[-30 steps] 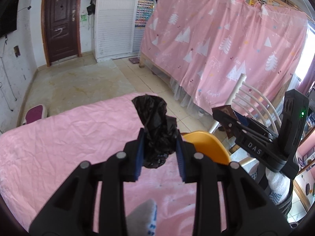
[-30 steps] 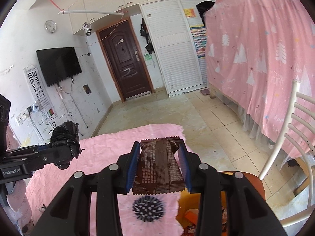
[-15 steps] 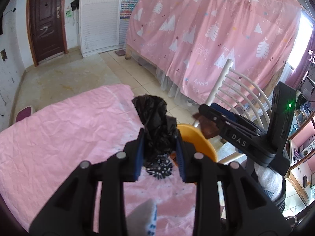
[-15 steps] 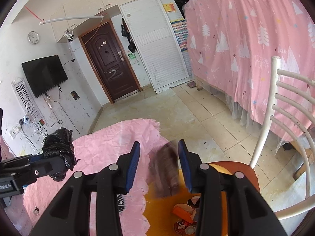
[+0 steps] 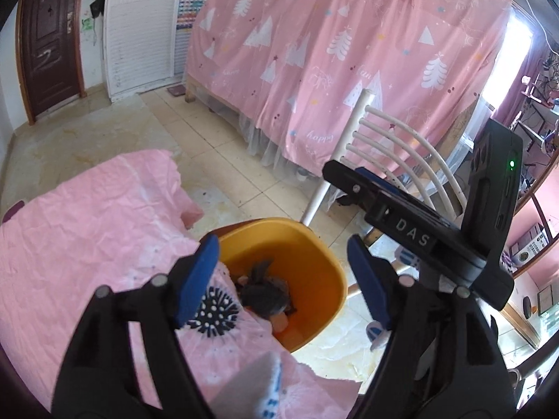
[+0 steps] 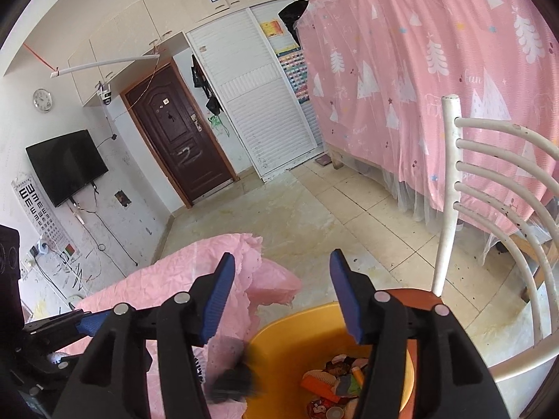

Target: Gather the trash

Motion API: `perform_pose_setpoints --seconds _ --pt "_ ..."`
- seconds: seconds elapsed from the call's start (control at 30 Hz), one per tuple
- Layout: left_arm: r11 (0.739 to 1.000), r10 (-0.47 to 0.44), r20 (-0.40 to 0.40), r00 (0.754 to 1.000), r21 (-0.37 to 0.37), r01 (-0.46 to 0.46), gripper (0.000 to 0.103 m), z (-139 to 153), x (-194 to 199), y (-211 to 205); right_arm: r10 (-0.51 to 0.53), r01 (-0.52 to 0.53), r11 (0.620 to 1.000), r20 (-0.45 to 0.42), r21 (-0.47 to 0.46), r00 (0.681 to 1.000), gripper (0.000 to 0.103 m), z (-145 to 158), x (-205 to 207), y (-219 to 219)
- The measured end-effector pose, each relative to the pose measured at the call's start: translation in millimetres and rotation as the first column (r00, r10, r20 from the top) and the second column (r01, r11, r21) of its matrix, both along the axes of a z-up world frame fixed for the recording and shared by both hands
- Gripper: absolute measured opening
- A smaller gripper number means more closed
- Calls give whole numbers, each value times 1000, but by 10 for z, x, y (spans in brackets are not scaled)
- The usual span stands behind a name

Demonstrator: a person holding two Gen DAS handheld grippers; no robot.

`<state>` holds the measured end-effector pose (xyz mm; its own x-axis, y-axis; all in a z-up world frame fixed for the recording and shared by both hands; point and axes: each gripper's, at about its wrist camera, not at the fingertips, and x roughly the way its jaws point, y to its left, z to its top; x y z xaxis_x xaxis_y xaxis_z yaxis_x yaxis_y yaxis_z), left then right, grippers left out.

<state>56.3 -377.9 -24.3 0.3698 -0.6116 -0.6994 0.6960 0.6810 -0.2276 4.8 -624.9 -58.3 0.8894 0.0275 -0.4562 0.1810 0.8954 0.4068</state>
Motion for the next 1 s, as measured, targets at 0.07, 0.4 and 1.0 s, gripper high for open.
perform_pose_setpoints --seconds 0.07,0.4,1.0 --pt "1000 3 -5 1000 -1 -3 72 2 0 23 -2 2 1000 3 1 1000 52 5 -13 19" --pt "999 50 13 999 -20 -50 73 110 8 372 36 -36 999 -4 -21 999 69 135 27 294" --pt "926 377 192 906 -65 -371 91 302 -19 1813 196 -190 967 21 -170 980 92 500 303 1515"
